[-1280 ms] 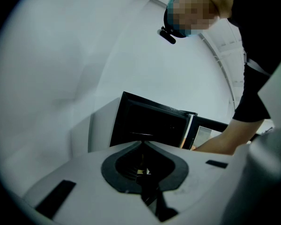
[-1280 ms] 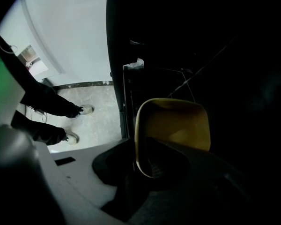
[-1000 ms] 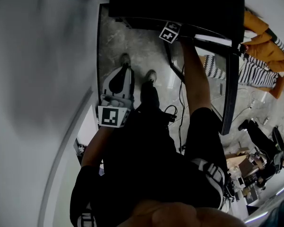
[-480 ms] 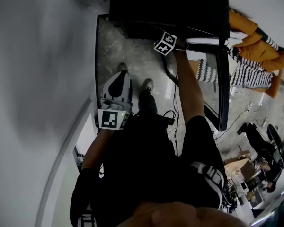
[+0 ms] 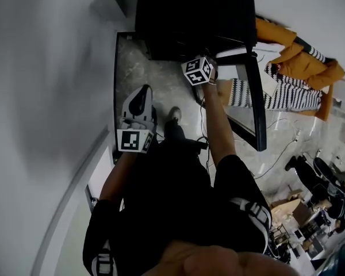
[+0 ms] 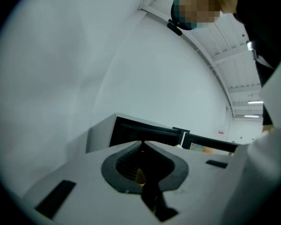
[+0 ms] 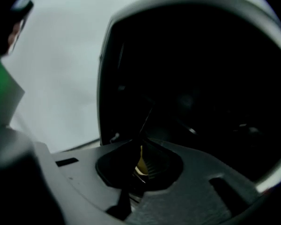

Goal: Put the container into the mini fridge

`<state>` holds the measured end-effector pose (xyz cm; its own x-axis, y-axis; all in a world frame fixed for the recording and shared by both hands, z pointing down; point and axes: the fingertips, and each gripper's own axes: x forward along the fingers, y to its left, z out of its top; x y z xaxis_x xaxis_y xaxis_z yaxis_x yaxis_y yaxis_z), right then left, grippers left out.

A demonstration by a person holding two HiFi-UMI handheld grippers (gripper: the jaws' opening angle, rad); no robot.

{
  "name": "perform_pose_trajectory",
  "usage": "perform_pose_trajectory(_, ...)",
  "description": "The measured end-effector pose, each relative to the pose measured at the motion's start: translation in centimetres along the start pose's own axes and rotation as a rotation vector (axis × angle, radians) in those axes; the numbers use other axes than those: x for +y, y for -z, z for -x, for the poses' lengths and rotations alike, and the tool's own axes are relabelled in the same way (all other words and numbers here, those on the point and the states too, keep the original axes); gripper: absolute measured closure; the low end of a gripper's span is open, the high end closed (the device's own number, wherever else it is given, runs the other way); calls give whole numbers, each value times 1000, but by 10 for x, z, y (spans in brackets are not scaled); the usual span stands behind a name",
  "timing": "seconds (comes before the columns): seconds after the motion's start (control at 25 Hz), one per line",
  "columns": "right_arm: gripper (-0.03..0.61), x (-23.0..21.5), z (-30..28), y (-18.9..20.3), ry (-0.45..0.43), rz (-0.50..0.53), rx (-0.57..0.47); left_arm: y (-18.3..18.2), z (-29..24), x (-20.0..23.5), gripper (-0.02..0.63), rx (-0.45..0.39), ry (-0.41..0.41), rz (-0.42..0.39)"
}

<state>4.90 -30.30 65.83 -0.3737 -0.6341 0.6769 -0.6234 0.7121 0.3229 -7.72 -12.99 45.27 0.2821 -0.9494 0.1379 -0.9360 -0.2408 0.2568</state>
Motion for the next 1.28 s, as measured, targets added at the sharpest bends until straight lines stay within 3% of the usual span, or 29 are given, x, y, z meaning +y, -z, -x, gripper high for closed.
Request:
perform_pose_trajectory(0.2,575,-16,78,-22,131,-235,-142,-20,11,-14,601,-25,-4,9)
perform_pose_trajectory(0.48,577,-23,176,-39,156,-480,-284,-54,14,-40,601,-72,21,-22)
perform_pose_trajectory(0.72,577,-15,254,-54,184,-556,-411,-72,27,-60,601,-90,49,-42)
perform_pose_trajectory(0.96,577,-7,317,-68,195,-639,-516,-85,50,-67,601,-93,25,-60)
perform_pose_trajectory(1.28,577,9,355,-67,195,-705,-560,-84,68,-56,601,-87,-22,-59)
